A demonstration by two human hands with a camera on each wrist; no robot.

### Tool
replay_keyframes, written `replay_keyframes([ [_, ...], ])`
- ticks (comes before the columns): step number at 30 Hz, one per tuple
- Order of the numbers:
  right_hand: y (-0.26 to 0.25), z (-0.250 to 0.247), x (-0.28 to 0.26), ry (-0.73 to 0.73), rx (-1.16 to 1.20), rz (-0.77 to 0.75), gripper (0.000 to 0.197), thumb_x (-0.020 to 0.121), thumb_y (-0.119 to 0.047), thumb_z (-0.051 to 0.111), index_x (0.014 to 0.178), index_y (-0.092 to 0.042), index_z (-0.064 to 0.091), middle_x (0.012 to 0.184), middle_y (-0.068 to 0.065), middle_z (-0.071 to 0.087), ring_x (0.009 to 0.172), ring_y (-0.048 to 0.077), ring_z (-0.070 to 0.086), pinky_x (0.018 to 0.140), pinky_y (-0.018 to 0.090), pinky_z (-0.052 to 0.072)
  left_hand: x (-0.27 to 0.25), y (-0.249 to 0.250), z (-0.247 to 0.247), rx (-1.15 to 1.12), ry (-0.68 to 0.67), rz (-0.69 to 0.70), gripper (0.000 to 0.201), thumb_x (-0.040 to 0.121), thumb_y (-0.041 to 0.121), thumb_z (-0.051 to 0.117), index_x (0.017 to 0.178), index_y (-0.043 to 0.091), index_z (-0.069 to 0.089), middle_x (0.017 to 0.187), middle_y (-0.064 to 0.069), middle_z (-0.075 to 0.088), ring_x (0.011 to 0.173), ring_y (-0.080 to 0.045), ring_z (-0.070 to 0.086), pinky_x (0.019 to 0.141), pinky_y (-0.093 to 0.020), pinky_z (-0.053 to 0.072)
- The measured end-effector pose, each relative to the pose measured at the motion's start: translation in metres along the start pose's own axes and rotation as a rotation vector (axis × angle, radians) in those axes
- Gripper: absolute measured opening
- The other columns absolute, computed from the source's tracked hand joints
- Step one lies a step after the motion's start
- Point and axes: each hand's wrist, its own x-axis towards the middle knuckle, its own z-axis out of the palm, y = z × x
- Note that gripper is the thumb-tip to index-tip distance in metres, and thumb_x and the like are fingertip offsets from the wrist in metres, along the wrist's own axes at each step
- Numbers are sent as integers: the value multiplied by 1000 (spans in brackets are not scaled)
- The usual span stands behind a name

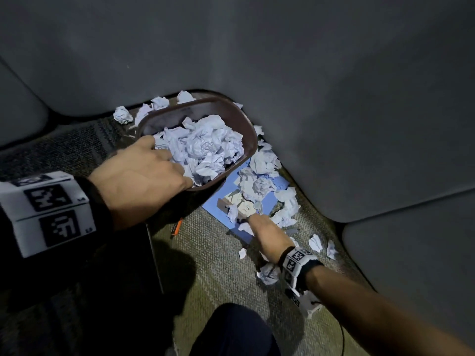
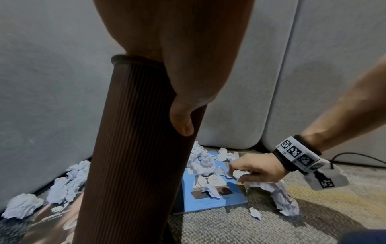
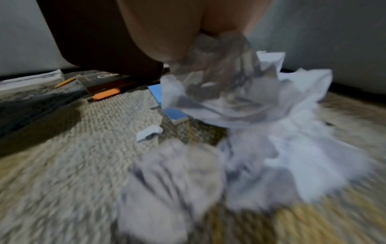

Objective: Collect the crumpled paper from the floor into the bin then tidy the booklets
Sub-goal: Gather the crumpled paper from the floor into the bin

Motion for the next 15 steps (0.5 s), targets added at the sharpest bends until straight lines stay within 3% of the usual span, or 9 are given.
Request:
replay_keyframes([
  [1,3,-2,-11,12,-26,-2,32,92,3,36,119,-13,46,110,11,50,89,20,36,73,34,35,2,4,-4,15,-15,12,38,78,27,21,88,30,58,83,11,61,85,-15,59,70,-33,29],
  [3,10,2,-31,52,-100,-13,36,91,1,35,122,-12,47,120,9,52,99,22,40,78,37,40,6,11,-1,97,3,48,33,87,27,22,101,32,52,99,11,59,100,-15,54,77,-34,29],
  [5,17,15,-49,79,-204,21,39,93,-23,32,129,-15,43,135,7,46,115,27,43,93,45,44,11,21,-2,120,13,66,23,94,29,29,108,34,47,108,12,57,107,-14,50,83,-34,29],
  [6,18,25,-53,67,-252,65,47,94,-41,31,135,-19,38,144,6,39,124,30,42,102,52,40,11,22,-4,124,8,71,21,95,31,32,110,34,47,110,13,56,109,-13,49,84,-34,30],
  [8,24,45,-64,41,-269,170,77,85,-75,29,148,-32,22,159,6,13,143,38,18,112,65,10,13,29,-6,130,-3,99,22,96,31,34,113,34,47,112,13,56,110,-13,48,86,-33,30],
  [9,27,54,-69,48,-259,212,90,78,-84,28,151,-37,8,160,6,-3,145,39,0,110,66,-6,14,31,-5,134,-23,105,23,96,31,34,114,34,46,113,14,55,110,-12,48,86,-32,30],
  [10,31,64,-73,63,-251,251,97,73,-89,27,151,-40,-4,158,6,-15,143,40,-12,106,65,-15,16,33,-4,147,-33,108,23,96,31,34,115,35,46,114,14,55,111,-12,48,87,-32,30],
  [12,36,75,-80,85,-239,301,100,70,-90,26,148,-42,-15,157,5,-24,142,40,-20,108,66,-11,16,37,-7,168,-55,98,22,96,32,34,115,36,44,114,15,54,111,-11,47,86,-32,30],
  [15,39,83,-82,84,-204,327,91,75,-83,26,151,-40,1,161,3,-8,145,43,-9,109,68,17,17,35,-2,176,-88,79,19,95,34,36,112,37,42,111,16,53,109,-9,46,82,-31,28],
])
